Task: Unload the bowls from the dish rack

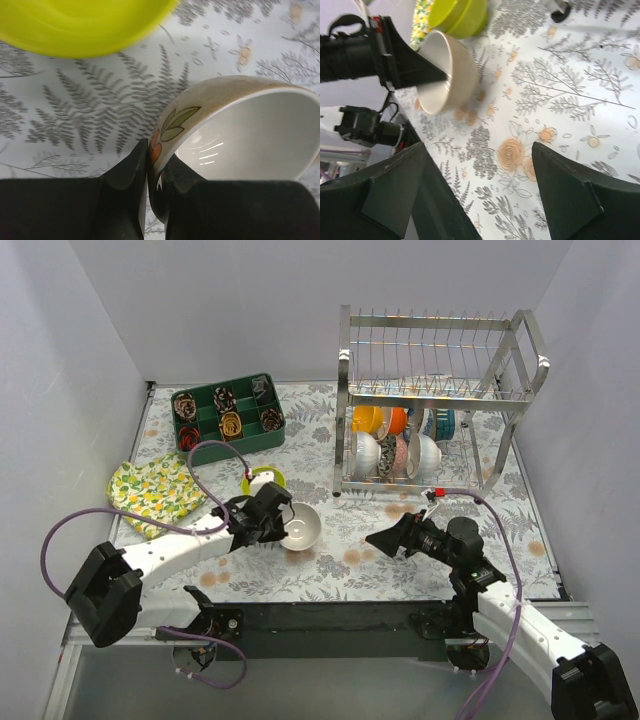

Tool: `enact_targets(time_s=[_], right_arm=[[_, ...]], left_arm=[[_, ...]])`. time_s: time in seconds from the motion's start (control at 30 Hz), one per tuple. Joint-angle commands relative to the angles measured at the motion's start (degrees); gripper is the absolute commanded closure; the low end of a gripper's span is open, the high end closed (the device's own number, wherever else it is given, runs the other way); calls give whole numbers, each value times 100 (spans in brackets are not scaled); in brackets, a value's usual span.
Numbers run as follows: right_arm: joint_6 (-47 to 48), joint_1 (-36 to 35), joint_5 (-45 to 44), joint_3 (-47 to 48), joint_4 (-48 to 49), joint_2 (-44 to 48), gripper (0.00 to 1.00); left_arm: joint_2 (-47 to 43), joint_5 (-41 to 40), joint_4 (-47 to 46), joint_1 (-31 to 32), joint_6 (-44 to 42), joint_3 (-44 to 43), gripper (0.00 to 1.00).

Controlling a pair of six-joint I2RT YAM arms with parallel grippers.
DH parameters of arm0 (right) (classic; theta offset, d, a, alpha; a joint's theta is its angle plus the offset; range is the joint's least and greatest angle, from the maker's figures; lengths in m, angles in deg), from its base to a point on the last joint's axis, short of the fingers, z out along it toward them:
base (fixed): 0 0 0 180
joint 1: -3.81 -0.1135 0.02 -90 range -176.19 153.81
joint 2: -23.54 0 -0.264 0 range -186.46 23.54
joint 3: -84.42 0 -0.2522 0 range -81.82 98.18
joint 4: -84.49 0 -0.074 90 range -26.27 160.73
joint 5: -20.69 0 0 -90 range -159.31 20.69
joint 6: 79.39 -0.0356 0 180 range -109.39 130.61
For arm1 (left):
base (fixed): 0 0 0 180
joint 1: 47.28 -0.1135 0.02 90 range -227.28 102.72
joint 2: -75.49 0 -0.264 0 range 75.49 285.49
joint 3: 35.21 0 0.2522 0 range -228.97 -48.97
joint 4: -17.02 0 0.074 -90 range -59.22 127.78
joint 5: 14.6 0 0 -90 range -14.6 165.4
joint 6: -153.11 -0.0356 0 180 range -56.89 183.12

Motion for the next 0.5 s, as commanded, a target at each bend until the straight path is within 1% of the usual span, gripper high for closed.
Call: enact_targets(time_s=[0.0,0.07,0.13,0.17,0.2,0.27,0.37,0.4,0.47], right_arm=[[689,22,-489,435,-813,173,5],[812,14,-648,479,-1041,261,5],[918,14,-831,584,-1286,314,5],[962,14,-894,628,-1358,323,5],[1101,22,-964,672,-1454,323,5],[1216,14,-1131,795,-1647,314,5],[1506,14,-1421,1015,-1963,270,4],[1638,14,-1500,1076,-2035,261,4],[1761,14,-1728,1243,-2210,235,4]], left_arm=[[-368,159,399,-716,-267,-40,100],[-324,264,436,-911,-389,-31,100],[-236,448,427,-1236,-529,13,100],[-175,701,418,-1315,-565,22,100],[-61,782,383,-1446,-583,48,99],[80,949,365,-1518,-644,57,95],[186,1046,383,-1588,-688,31,80],[117,1064,392,-1597,-697,13,72],[11,1064,400,-1606,-697,13,67]])
